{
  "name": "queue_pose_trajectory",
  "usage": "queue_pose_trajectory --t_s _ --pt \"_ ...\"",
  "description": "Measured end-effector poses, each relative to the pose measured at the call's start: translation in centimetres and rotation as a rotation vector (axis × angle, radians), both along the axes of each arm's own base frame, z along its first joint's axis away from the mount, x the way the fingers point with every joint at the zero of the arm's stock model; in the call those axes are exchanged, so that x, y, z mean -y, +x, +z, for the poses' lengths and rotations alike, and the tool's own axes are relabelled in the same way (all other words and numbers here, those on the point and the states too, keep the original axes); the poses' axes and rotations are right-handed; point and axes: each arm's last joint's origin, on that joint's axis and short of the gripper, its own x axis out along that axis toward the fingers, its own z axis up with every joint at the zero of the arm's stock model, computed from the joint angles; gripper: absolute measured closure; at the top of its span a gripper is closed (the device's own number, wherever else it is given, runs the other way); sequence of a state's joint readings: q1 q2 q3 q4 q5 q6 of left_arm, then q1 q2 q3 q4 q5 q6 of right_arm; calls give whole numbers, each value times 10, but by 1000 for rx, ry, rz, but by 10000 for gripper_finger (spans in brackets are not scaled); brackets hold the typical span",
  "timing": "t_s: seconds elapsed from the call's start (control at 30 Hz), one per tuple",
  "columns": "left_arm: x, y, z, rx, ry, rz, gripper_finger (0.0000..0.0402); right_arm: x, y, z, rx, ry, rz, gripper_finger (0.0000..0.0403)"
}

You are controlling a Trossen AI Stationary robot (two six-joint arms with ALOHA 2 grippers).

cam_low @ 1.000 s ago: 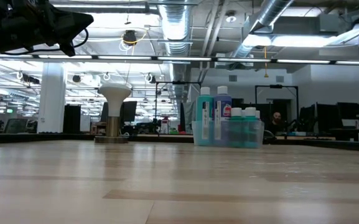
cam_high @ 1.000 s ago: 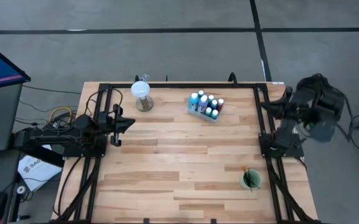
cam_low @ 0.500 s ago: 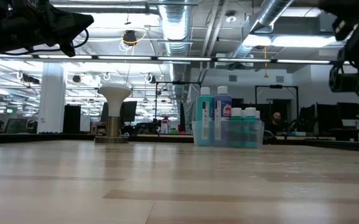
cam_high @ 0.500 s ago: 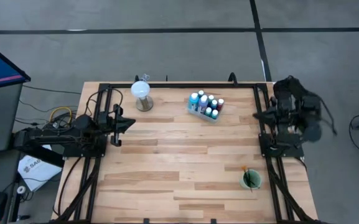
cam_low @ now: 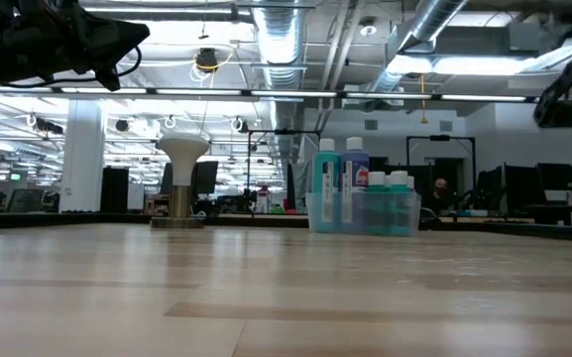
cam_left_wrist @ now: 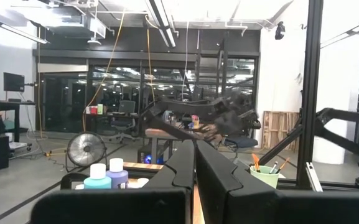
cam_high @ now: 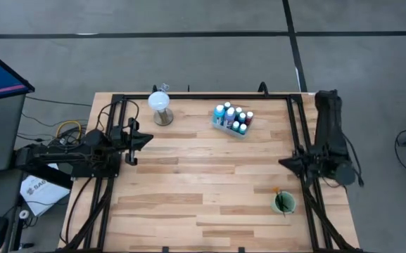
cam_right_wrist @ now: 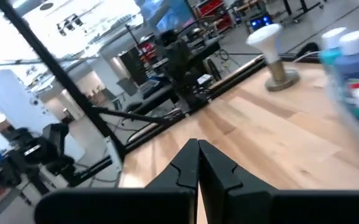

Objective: Pick & Place Paint Supplies
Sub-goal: Return to Home Position

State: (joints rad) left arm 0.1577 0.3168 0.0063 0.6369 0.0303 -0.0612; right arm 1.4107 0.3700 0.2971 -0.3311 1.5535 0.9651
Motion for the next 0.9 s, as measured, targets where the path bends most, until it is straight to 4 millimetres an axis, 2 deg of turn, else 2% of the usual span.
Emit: queue_pose_trajectory --t_s 0.13,0.23,0.27,0.33,0.4,0.47,0.57,0.7,0.8,0.9 --pt "0 0 0 0 0 0 400 -25 17 29 5 -83 56 403" --pt "0 0 0 0 0 0 400 -31 37 58 181 -313 185 403" --pt "0 0 0 0 0 0 400 -30 44 64 237 -416 175 403" --pt "0 0 0 0 0 0 400 -21 52 68 229 -591 58 403" --pt "0 0 0 0 0 0 400 -2 52 73 195 -648 -69 403" --pt "0 0 0 0 0 0 400 17 44 79 207 -658 -124 403" --pt "0 0 0 0 0 0 400 38 30 77 248 -670 -80 403" --pt "0 0 0 0 0 0 400 61 7 69 305 -593 -25 403" --pt "0 0 0 1 0 0 400 60 12 55 192 -659 -47 403" --pt "0 0 0 2 0 0 400 56 14 48 183 -707 88 403"
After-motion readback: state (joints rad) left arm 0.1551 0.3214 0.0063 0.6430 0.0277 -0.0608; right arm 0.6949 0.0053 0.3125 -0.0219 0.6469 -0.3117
